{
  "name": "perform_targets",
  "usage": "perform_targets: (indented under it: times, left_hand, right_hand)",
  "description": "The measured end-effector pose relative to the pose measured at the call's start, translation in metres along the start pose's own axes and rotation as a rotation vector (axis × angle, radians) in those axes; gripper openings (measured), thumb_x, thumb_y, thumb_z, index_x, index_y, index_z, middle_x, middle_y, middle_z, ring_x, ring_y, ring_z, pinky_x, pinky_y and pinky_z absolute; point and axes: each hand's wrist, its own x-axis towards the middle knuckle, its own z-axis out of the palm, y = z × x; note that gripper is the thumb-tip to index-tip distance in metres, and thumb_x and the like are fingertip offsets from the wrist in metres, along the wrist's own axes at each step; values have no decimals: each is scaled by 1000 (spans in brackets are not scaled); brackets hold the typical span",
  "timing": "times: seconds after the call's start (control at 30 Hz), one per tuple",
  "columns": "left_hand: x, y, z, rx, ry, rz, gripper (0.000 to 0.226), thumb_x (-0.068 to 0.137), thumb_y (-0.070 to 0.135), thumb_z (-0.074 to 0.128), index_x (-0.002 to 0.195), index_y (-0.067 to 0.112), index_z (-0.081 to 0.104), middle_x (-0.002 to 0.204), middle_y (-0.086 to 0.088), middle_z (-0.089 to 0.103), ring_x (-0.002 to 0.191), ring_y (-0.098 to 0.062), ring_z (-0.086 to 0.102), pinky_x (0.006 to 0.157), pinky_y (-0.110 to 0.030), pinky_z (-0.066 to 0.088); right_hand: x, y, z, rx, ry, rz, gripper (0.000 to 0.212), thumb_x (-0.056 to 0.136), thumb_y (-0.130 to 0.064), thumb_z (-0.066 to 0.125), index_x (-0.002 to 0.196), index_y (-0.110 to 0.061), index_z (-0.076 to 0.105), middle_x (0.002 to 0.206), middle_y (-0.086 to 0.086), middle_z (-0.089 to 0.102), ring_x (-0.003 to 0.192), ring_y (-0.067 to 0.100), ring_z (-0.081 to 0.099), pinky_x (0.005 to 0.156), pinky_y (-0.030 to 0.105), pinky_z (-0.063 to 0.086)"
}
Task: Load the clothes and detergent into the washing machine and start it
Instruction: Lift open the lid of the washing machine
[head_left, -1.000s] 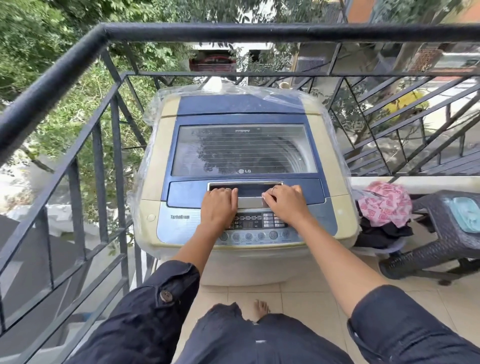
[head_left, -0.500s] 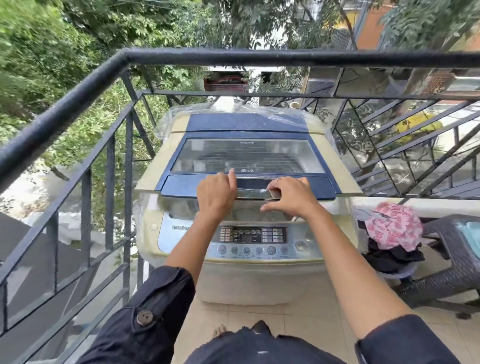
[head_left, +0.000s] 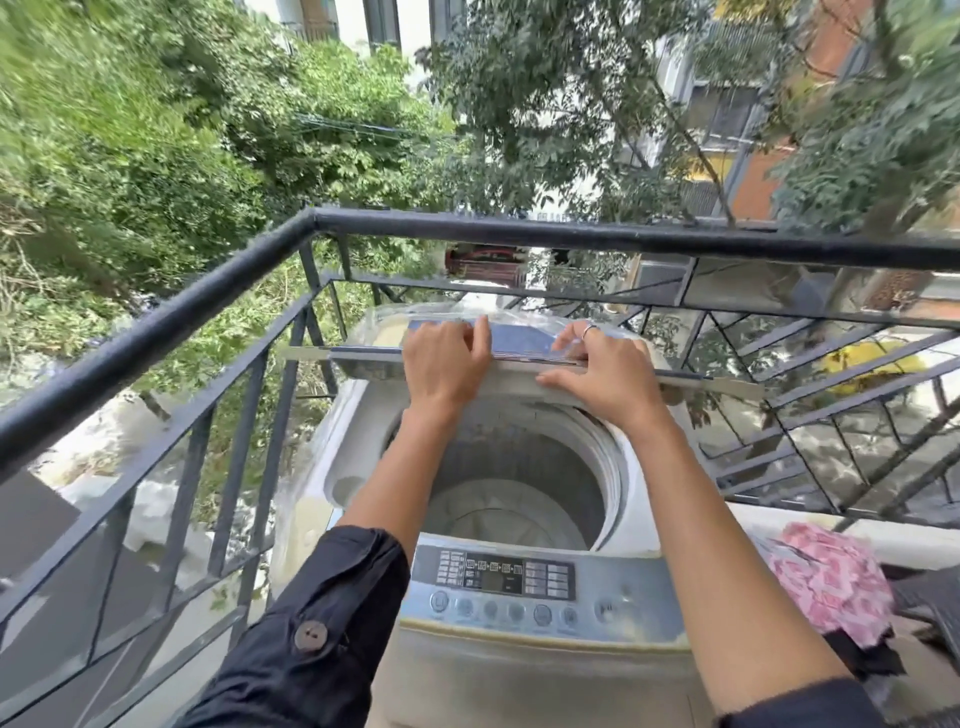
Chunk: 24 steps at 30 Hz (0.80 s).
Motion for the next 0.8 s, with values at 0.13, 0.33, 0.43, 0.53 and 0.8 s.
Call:
perform_targets:
  times: [0.13, 0.33, 0.43, 0.53, 0.8]
  left_hand:
    - [23, -3, 9, -162, 132, 49, 42, 91, 41, 38, 91, 12, 68, 99, -10, 68, 105, -28, 56, 101, -36, 30]
    - [68, -5, 36, -244, 326, 177, 28, 90, 40, 49, 99, 17, 63, 110, -11, 57, 107, -25, 51, 98, -33, 34]
    - [94, -4, 43, -183, 402, 169, 22, 88, 41, 55, 96, 24, 66, 108, -8, 57, 104, -16, 44, 92, -31, 26]
    - [117, 4, 44, -187, 409, 148, 24, 85, 41, 57, 91, 22, 70, 101, -7, 61, 99, -21, 52, 84, -29, 25]
    - [158, 1, 72, -373, 281, 224, 26, 91, 29, 52, 101, 7, 63, 109, -11, 63, 108, -31, 57, 99, -34, 39]
  right_hand:
    - [28, -6, -10, -36, 146, 11, 40, 75, -54, 69, 99, -23, 59, 106, -1, 70, 100, 20, 63, 101, 35, 31]
    - [87, -8, -22, 74, 304, 33, 45, 65, -52, 77, 94, -19, 65, 99, 0, 70, 98, 20, 62, 98, 37, 41]
    - [116, -8, -20, 16, 430, 89, 46, 62, -51, 78, 92, -20, 64, 112, 3, 60, 112, 24, 50, 95, 37, 38]
    - [136, -14, -8, -55, 635, 128, 37, 64, -46, 78, 84, -17, 65, 109, 5, 58, 107, 26, 50, 88, 34, 36]
    - [186, -3, 25, 30, 831, 81, 24, 92, -25, 56, 88, -4, 68, 94, 11, 64, 92, 27, 58, 67, 23, 45]
